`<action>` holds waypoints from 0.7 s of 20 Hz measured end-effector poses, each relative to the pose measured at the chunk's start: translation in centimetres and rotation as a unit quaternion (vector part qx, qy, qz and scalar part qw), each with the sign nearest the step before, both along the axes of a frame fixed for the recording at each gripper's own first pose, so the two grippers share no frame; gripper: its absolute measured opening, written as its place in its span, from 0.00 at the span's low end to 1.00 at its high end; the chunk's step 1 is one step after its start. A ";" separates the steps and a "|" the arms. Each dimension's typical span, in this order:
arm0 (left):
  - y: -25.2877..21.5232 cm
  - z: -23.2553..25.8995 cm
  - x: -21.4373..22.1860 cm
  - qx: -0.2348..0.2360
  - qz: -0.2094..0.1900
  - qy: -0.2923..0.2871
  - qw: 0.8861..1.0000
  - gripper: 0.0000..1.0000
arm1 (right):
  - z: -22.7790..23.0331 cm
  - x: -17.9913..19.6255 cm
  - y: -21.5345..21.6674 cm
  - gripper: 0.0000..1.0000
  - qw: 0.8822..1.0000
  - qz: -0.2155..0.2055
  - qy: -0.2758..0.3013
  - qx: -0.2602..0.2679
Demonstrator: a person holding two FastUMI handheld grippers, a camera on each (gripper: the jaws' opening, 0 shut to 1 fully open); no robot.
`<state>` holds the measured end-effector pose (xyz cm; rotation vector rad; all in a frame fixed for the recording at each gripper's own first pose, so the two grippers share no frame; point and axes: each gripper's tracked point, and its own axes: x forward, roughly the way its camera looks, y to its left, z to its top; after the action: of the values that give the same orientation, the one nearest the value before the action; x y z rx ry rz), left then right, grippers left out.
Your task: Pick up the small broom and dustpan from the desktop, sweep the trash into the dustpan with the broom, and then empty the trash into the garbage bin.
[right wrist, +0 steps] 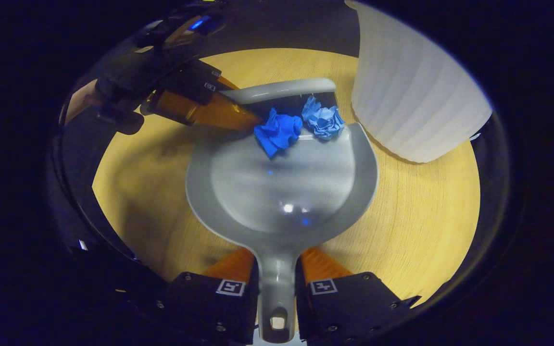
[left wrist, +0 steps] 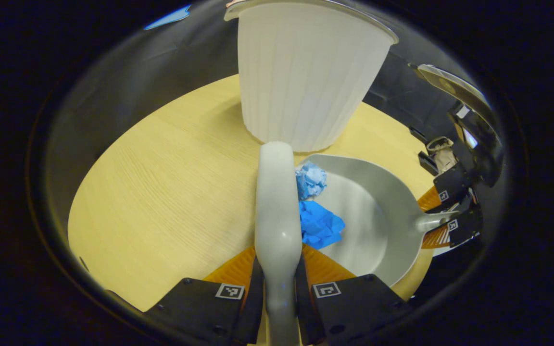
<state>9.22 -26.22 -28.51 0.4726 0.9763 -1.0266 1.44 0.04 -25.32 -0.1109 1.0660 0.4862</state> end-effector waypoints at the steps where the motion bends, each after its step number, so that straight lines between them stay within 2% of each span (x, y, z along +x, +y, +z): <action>1: -0.2 0.2 -0.6 -0.003 0.001 0.005 1.000 0.36 | 0.3 0.2 -0.1 0.34 1.000 -0.002 0.000 0.003; 7: -0.7 0.9 -2.6 -0.013 0.013 0.015 1.000 0.38 | 0.9 0.8 -0.1 0.34 1.000 -0.007 -0.005 0.011; 14: 0.5 1.8 -1.5 -0.022 0.060 -0.005 0.998 0.37 | 0.6 0.5 -0.4 0.35 1.000 -0.019 -0.018 0.007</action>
<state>7.67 -25.71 -26.67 0.3780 0.9603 -0.9350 1.95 -0.32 -24.74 -0.0861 1.0276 0.4564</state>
